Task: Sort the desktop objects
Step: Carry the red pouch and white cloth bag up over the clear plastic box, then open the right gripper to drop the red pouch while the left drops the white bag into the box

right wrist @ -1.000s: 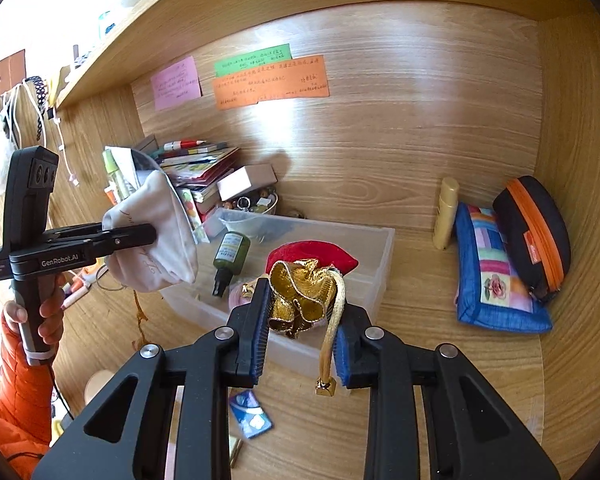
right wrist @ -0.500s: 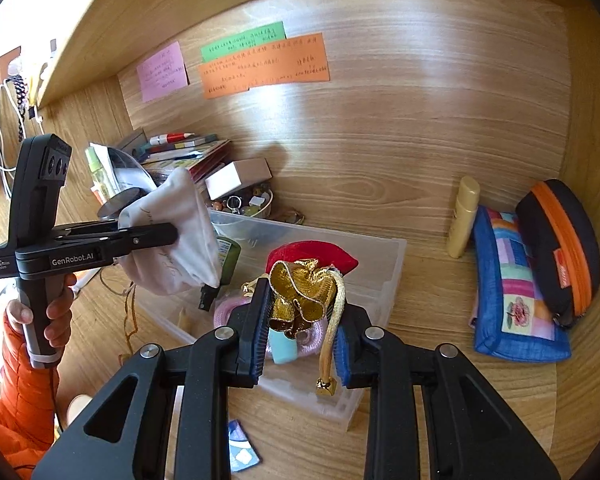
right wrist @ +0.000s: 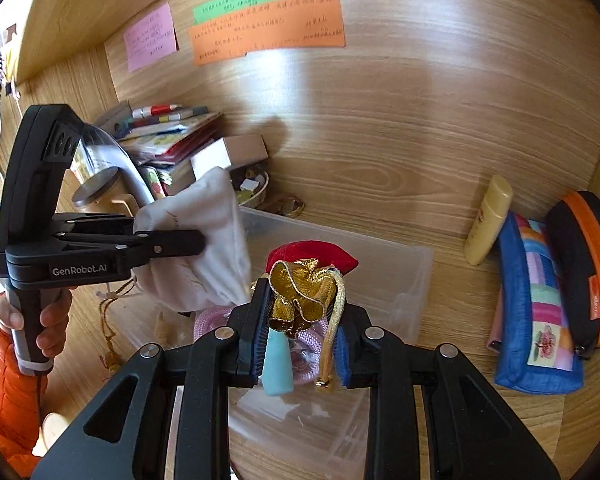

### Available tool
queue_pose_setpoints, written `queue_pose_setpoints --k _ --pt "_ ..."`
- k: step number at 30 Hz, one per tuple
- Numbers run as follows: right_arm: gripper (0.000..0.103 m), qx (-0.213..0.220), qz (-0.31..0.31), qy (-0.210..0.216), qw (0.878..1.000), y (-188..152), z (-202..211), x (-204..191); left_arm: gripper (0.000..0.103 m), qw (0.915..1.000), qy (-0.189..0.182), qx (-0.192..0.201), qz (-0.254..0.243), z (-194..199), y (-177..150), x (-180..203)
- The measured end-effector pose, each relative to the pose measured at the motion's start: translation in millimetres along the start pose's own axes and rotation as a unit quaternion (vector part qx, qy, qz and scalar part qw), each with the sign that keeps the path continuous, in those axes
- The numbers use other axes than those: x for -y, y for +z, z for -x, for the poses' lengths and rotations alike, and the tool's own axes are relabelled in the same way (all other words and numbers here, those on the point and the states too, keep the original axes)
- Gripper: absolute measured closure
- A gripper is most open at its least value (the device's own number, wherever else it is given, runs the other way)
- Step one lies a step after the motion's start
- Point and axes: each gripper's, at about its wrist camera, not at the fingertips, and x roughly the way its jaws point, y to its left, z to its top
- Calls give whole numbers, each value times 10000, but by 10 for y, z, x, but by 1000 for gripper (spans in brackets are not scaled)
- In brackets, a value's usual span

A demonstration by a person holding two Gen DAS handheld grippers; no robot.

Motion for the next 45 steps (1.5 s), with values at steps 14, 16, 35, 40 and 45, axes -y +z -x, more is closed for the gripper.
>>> queue_pose_setpoints --k 14,16,35,40,45 --pt "78 -272 139 -163 9994 -71 -246 -23 72 9995 82 -304 -59 -219 -23 36" --pt "76 -262 190 -219 9992 -70 -257 -37 71 9995 77 -311 -44 -211 -26 26" --pt "54 -5 737 -792 9941 -52 -122 -247 42 9988 363 102 -305 89 -53 165" --pt "41 90 724 -877 9935 -31 -27 -256 34 9978 428 230 -449 218 -75 245" --pt "30 231 756 -945 9924 -23 114 -292 29 9964 505 385 -559 358 -115 296"
